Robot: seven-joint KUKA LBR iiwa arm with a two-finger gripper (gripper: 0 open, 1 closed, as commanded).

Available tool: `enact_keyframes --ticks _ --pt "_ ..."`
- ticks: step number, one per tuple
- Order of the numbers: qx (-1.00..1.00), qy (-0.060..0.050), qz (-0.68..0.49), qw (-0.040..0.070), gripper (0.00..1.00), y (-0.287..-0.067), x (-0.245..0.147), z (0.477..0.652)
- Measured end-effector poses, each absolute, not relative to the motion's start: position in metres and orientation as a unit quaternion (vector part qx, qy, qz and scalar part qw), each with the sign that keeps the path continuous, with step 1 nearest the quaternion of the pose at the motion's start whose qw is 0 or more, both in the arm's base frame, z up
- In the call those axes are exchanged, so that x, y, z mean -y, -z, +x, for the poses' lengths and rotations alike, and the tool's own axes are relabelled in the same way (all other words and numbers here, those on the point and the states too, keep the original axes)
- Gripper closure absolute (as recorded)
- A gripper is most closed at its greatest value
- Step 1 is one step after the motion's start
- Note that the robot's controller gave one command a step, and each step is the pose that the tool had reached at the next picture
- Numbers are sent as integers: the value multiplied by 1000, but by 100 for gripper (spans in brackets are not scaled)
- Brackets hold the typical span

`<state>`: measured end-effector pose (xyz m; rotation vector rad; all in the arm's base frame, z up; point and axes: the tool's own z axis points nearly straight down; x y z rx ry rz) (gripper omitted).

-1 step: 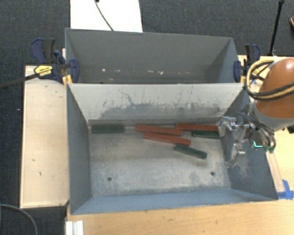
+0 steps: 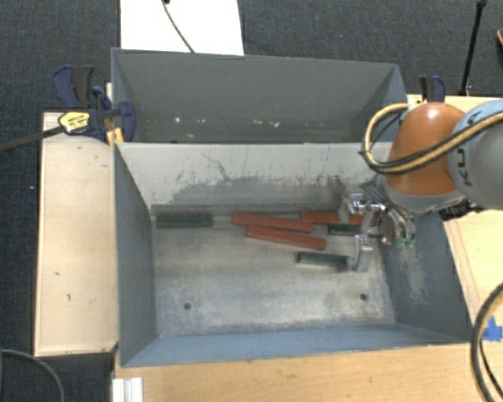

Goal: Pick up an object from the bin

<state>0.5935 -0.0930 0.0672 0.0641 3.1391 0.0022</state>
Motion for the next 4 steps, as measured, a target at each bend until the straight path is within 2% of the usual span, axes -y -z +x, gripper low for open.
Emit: enact_keyframes --ticks 1,2,3,4 --pt "-1000 0 20 3 100 -74 95 594" --pt "-1000 0 18 3 0 -72 95 594" --pt "-1000 1 17 5 100 -75 95 596" --pt "-1000 0 15 2 0 -71 95 594"
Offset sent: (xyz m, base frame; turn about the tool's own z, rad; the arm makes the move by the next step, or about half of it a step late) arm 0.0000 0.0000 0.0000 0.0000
